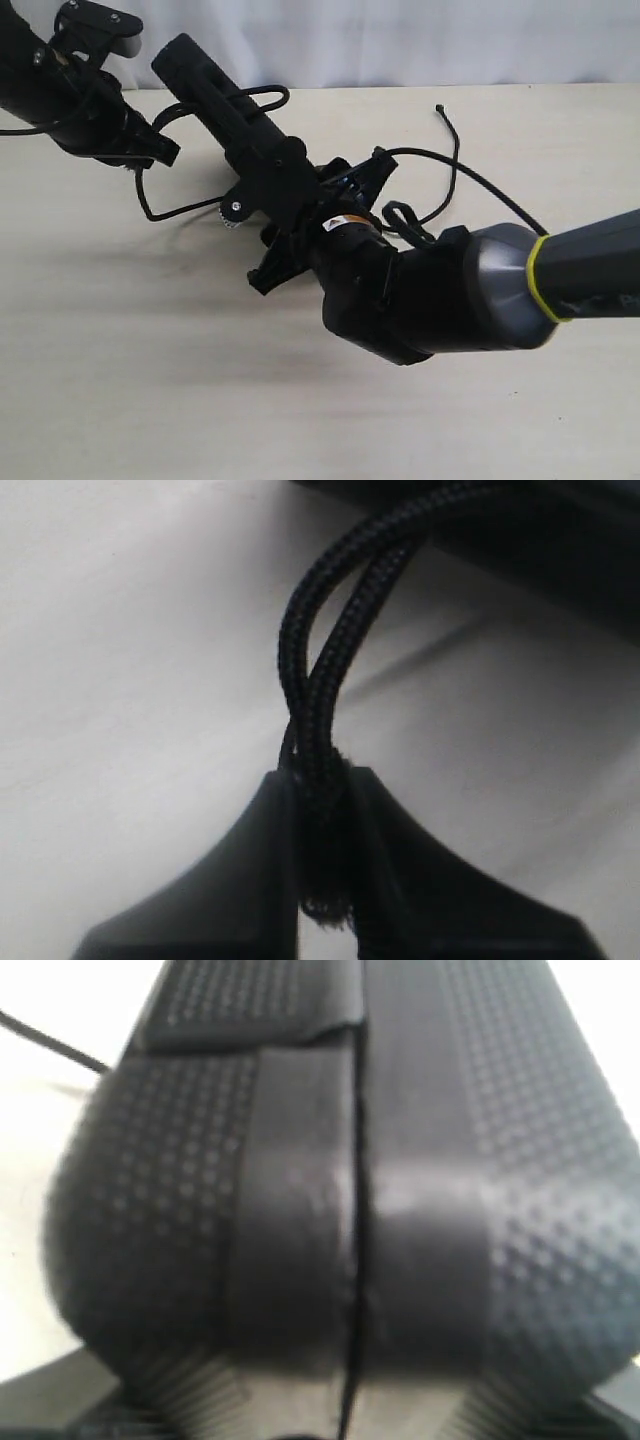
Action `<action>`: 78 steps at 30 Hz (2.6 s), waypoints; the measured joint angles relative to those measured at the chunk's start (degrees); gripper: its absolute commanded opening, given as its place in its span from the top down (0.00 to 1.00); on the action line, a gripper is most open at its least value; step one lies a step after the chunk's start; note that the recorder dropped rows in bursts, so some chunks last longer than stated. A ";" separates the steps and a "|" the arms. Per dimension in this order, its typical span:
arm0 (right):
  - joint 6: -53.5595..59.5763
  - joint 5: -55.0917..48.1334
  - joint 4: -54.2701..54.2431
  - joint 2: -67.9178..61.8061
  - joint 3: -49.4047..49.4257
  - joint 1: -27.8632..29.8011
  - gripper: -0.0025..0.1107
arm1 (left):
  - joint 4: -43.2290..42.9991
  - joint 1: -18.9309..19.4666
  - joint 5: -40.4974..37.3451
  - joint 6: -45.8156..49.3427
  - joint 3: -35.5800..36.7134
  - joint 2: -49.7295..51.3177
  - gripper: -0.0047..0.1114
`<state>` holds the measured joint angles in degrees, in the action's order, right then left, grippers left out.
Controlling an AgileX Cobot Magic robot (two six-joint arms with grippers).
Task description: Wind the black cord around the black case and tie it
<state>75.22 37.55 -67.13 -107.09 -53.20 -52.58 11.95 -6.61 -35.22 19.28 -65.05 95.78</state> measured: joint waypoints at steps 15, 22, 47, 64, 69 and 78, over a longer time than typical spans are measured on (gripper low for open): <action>-3.56 1.21 0.01 -1.37 -0.23 -0.22 0.48 | 13.56 0.00 4.69 15.32 0.00 2.86 0.96; -3.22 -1.17 -4.03 -2.09 -0.12 -0.22 0.14 | 13.70 0.00 5.78 15.58 0.00 5.41 0.96; 20.63 -24.31 -32.78 25.07 -3.66 10.10 0.20 | 13.68 0.00 8.13 16.73 0.00 6.54 0.96; -52.57 -82.95 29.85 0.20 -31.95 36.31 0.20 | 13.68 0.00 8.21 16.84 0.00 6.54 0.96; -45.45 -78.33 17.02 -4.39 -32.29 33.61 0.21 | 13.68 0.00 8.50 16.84 0.00 6.54 0.96; -43.83 -72.38 6.63 -7.92 -32.43 32.50 0.80 | 13.46 0.00 8.55 20.31 0.00 6.54 0.96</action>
<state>31.39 -34.82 -60.49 -115.02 -85.63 -20.09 25.41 -6.61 -26.67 39.59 -65.05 102.32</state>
